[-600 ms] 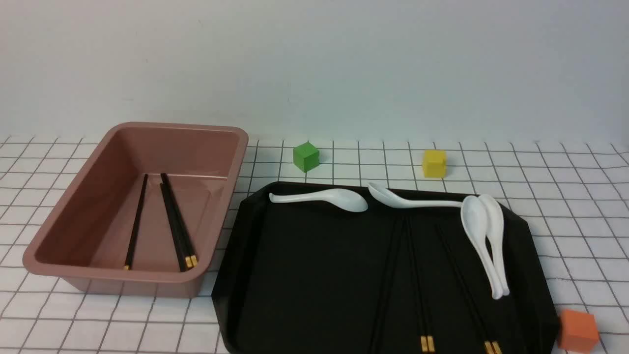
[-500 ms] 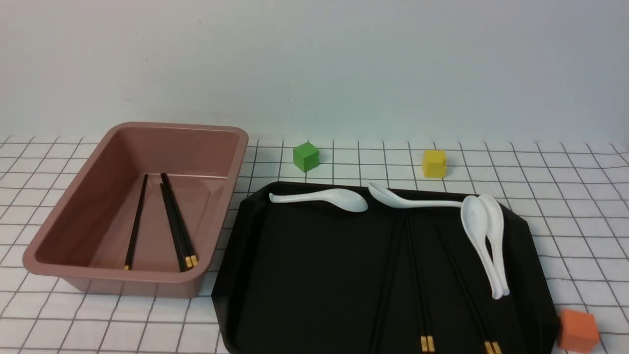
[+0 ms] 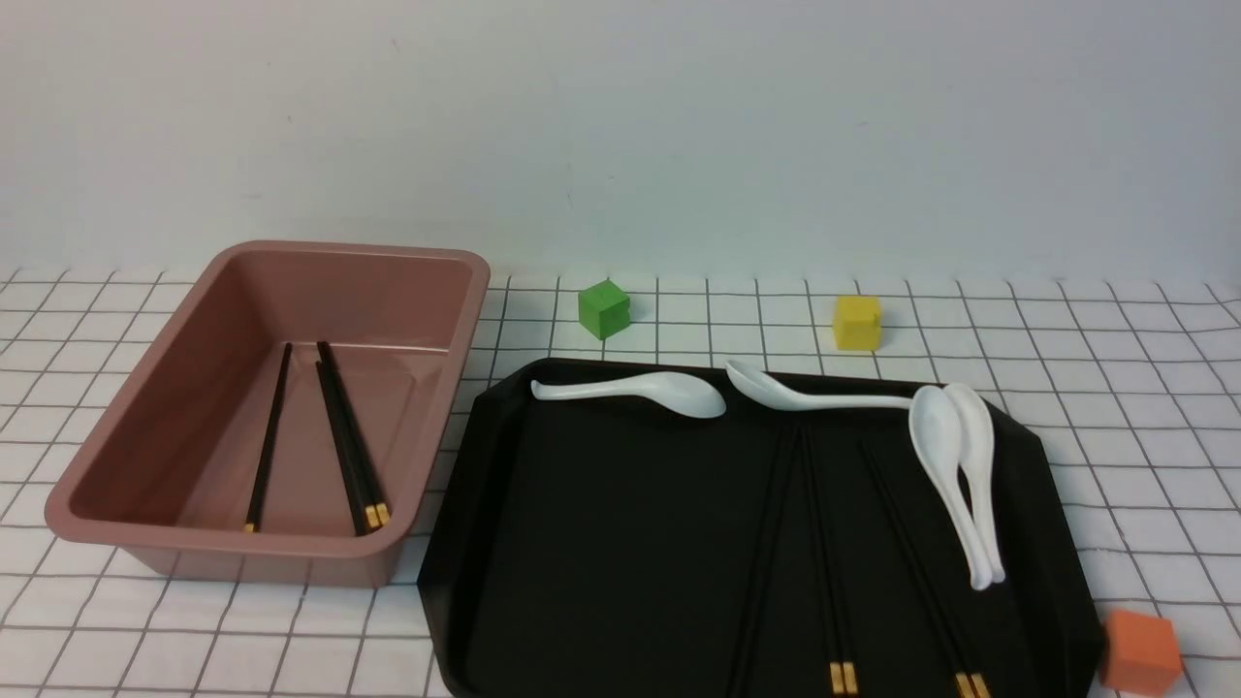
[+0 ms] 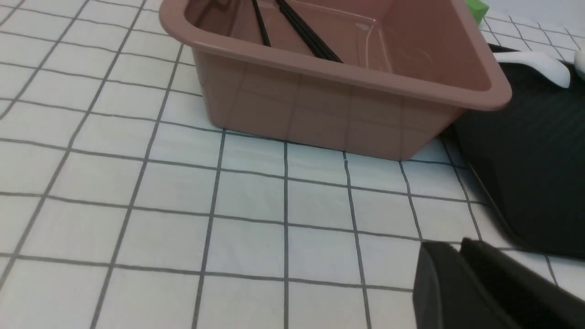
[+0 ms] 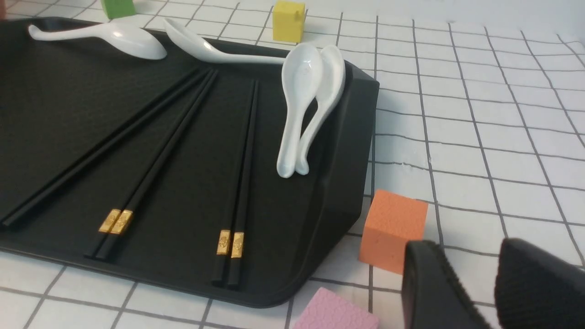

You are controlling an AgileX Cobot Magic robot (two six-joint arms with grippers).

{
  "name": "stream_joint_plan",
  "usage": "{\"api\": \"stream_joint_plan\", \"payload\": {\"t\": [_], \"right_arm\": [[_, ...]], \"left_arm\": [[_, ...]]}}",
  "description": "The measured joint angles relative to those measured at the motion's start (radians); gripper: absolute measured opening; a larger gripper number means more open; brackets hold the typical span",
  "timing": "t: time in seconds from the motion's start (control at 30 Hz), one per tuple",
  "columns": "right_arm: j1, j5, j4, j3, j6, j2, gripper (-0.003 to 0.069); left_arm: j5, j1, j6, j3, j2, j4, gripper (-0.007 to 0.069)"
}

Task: On white black tablecloth take chopsticks from black tray and put them in box.
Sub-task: 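Reach over to the black tray and grasp a pair of chopsticks with the left gripper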

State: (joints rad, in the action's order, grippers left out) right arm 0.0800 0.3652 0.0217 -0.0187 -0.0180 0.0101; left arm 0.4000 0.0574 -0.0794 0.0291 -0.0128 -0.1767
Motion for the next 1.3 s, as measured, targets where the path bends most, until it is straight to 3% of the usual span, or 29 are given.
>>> {"api": "stream_joint_plan", "payload": {"t": [0.1, 0.2, 0.37, 0.47, 0.67, 0.7, 0.77, 0.9, 0.97, 1.17, 1.3], "right_arm": [[0.0, 0.0, 0.0, 0.0, 0.0, 0.0, 0.024], [0.0, 0.0, 0.0, 0.0, 0.0, 0.0, 0.024], [0.0, 0.0, 0.0, 0.0, 0.0, 0.0, 0.024], [0.0, 0.0, 0.0, 0.0, 0.0, 0.0, 0.024], [0.0, 0.0, 0.0, 0.0, 0.0, 0.0, 0.024], [0.0, 0.0, 0.0, 0.0, 0.0, 0.0, 0.024], [0.0, 0.0, 0.0, 0.0, 0.0, 0.0, 0.024], [0.0, 0.0, 0.0, 0.0, 0.0, 0.0, 0.024], [0.0, 0.0, 0.0, 0.0, 0.0, 0.0, 0.024], [0.0, 0.0, 0.0, 0.0, 0.0, 0.0, 0.024], [0.0, 0.0, 0.0, 0.0, 0.0, 0.0, 0.024]], "left_arm": [[-0.002, 0.0, 0.001, 0.0, 0.0, 0.0, 0.0069], [-0.029, 0.0, -0.074, 0.001, 0.0, -0.114, 0.0074], [-0.05, 0.0, -0.356, 0.001, 0.0, -0.534, 0.0078], [-0.062, 0.0, -0.448, 0.001, 0.0, -0.703, 0.0078], [-0.112, 0.0, -0.502, -0.002, 0.0, -0.917, 0.0078], [-0.128, 0.0, -0.503, -0.032, 0.0, -0.999, 0.0069], [-0.145, 0.0, -0.463, -0.092, 0.0, -1.034, 0.0045], [-0.126, 0.0, -0.282, -0.283, 0.033, -1.008, -0.0013], [-0.032, 0.0, -0.206, -0.398, 0.135, -0.916, -0.0013], [0.62, 0.0, -0.185, -0.708, 0.682, -0.454, -0.0013], [0.791, 0.026, -0.127, -0.824, 0.982, -0.38, -0.0013]]}}
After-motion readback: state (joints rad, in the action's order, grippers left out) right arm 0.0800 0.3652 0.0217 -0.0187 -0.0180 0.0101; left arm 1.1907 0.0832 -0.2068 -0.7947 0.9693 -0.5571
